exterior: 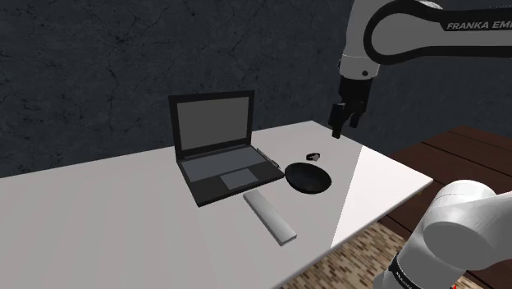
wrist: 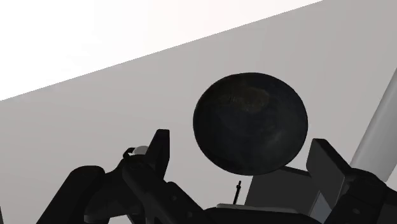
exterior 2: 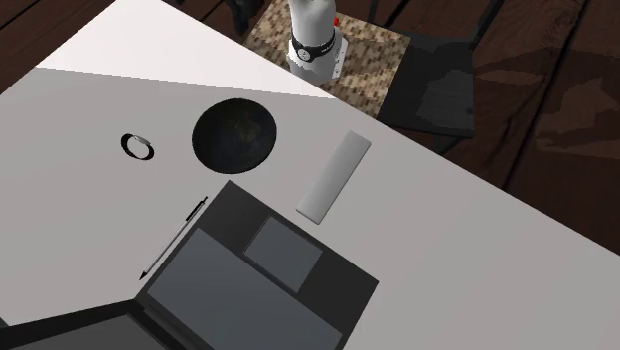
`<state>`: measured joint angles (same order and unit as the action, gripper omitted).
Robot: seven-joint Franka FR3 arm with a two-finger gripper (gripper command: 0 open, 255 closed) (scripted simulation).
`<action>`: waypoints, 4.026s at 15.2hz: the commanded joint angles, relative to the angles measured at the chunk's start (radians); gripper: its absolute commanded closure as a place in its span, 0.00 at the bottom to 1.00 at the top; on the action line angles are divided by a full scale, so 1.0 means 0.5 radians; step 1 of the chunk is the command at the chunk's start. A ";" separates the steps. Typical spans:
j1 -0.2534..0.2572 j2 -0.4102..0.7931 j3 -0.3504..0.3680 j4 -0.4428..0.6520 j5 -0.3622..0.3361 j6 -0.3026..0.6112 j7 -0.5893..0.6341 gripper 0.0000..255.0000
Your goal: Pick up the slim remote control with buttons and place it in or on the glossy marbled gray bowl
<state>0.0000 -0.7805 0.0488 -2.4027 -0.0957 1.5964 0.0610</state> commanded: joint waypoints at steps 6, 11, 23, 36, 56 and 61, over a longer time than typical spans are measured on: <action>0.079 0.078 0.127 -0.172 0.133 0.253 0.152 0.00; 0.161 0.225 0.264 -0.288 0.258 0.528 0.298 0.00; 0.306 0.852 0.622 -0.306 0.432 1.234 0.653 0.00; 0.296 1.111 0.701 -0.372 0.384 1.563 0.745 0.00; 0.311 0.986 0.674 -0.302 0.420 1.372 0.710 1.00; 0.318 0.898 0.651 -0.231 0.437 1.216 0.691 1.00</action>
<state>0.1589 -0.3239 0.3772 -2.5251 0.1219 2.2187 0.4089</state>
